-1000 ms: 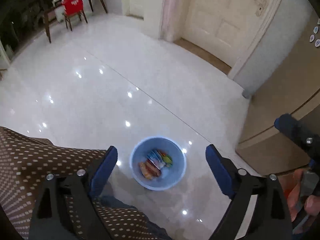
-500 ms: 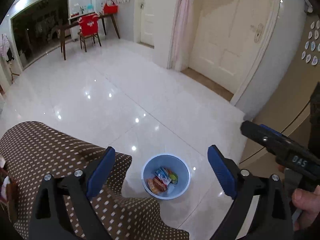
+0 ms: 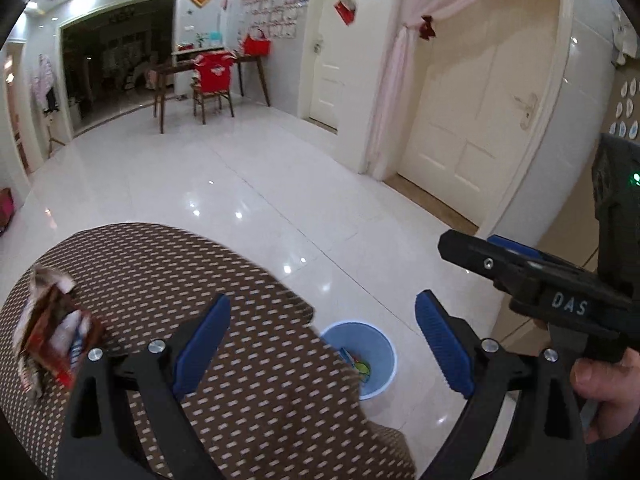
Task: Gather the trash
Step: 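Move both open tools back over the remaining trash on the table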
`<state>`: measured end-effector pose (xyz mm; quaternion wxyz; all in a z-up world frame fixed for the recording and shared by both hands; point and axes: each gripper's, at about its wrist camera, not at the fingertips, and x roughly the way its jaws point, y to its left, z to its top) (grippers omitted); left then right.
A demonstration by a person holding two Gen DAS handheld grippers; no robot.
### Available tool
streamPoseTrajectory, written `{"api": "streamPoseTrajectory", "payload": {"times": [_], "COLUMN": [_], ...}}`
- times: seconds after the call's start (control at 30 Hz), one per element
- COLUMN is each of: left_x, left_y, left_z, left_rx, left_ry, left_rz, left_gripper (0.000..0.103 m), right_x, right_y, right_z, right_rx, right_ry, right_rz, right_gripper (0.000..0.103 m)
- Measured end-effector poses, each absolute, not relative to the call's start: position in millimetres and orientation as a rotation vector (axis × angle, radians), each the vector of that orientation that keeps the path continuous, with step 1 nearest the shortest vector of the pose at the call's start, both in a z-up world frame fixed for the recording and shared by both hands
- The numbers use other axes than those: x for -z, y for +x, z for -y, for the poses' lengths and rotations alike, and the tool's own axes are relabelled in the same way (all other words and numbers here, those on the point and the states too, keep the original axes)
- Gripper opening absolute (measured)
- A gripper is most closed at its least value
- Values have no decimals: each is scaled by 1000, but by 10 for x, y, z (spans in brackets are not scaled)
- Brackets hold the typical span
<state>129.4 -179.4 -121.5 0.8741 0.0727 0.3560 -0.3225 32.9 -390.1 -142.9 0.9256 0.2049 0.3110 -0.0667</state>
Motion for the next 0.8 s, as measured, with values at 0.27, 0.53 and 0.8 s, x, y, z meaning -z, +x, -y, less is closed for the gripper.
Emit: {"api": "streamPoseTrajectory", "payload": {"times": [0.27, 0.53, 0.8], "left_x": [1137, 1316, 1700], "left_y": [1282, 1306, 1377], "left_z": [976, -92, -1017], "left_rx": [536, 309, 106], "left_ry": [64, -49, -167], "left_rz": [-702, -725, -820], "left_gripper": [91, 91, 91], "right_x": [1318, 1355, 1612], "right_y": [715, 1015, 1416], "right_z": [3168, 2387, 1662], "right_rx": [6, -132, -258], "right_ry": [334, 245, 201], "right_rz": [-676, -733, -844], "right_gripper": [97, 97, 97]}}
